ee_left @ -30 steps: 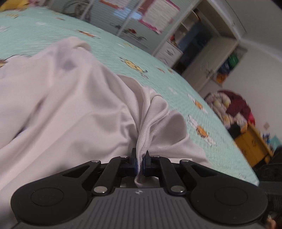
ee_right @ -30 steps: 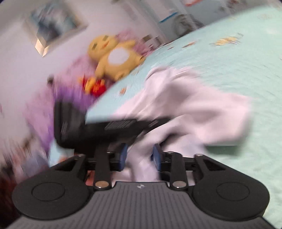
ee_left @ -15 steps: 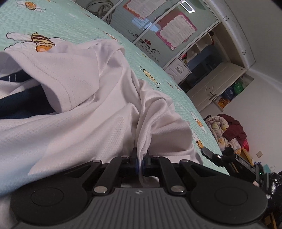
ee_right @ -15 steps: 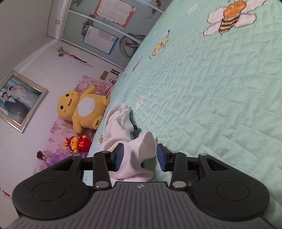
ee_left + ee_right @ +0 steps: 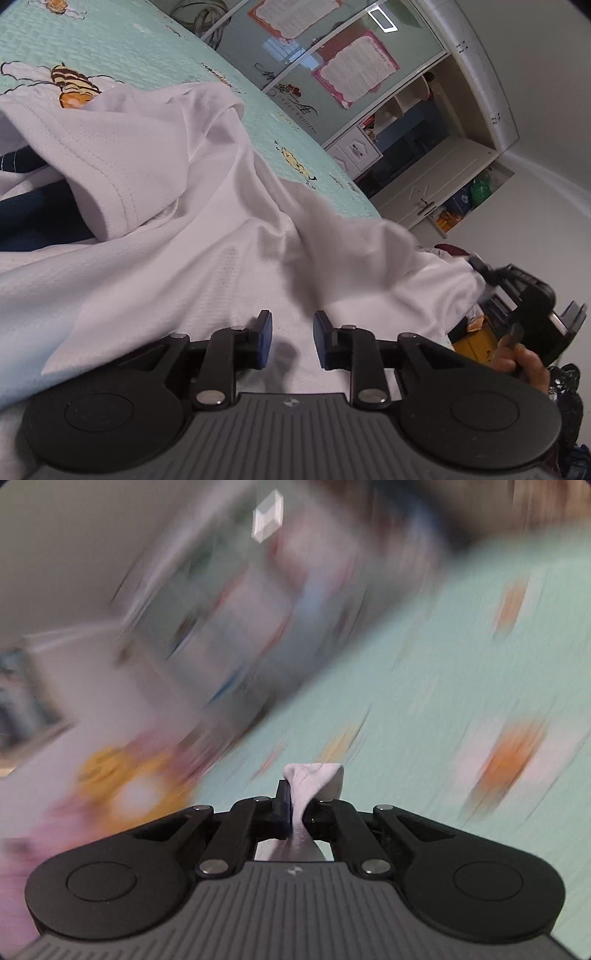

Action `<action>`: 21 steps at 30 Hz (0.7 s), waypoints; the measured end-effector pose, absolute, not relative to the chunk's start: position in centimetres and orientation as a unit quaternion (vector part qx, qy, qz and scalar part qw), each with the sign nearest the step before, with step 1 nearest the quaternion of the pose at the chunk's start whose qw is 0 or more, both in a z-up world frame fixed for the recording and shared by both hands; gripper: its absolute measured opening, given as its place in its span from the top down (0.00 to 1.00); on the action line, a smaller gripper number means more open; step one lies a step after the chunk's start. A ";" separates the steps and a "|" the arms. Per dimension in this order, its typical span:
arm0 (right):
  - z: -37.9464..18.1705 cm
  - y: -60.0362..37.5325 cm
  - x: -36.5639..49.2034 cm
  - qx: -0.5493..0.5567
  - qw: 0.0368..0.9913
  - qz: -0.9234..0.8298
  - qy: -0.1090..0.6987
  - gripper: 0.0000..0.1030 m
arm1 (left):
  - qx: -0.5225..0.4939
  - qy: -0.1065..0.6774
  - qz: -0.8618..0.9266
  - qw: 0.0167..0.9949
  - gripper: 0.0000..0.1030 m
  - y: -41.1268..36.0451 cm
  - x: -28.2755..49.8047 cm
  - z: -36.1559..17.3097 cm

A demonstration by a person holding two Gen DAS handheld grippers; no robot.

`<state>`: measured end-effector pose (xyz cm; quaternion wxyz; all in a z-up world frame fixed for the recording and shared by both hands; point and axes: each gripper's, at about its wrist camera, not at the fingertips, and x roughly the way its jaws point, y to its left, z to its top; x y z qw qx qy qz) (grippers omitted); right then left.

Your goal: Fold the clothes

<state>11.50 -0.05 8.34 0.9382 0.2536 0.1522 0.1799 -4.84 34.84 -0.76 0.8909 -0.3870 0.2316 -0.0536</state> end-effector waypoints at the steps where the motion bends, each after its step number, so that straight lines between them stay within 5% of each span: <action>1: 7.7 0.1 11.5 0.224 0.953 0.139 0.150 0.95 | -0.389 0.234 -0.052 0.890 0.73 34.9 -4.8 -0.6; 4: 5.1 0.7 11.1 0.148 0.977 0.023 0.149 0.93 | -0.394 0.240 -0.046 0.886 0.73 35.1 -4.7 -0.3; 8: 2.2 -0.7 12.3 0.205 0.949 -0.037 0.236 0.90 | -0.398 0.219 -0.038 0.890 0.66 35.6 -5.2 2.2; 10: 3.9 -1.1 10.9 0.206 0.960 -0.051 0.185 0.87 | -0.380 0.203 -0.022 0.902 0.55 36.1 -4.9 3.9; 12: 5.3 -0.9 9.5 0.201 0.969 -0.043 0.138 0.63 | -0.342 0.197 0.011 0.919 0.28 36.7 -3.8 5.6; 13: 5.8 -0.6 9.0 0.196 0.973 -0.026 0.121 0.57 | -0.323 0.194 0.028 0.926 0.25 37.0 -3.2 6.5; 14: 6.3 -0.2 8.4 0.191 0.976 -0.008 0.104 0.51 | -0.304 0.190 0.045 0.933 0.25 37.3 -2.6 7.3; 21: 3.0 3.4 11.4 0.207 0.943 0.177 0.193 0.51 | -0.207 0.260 0.103 0.937 0.25 42.6 8.1 7.0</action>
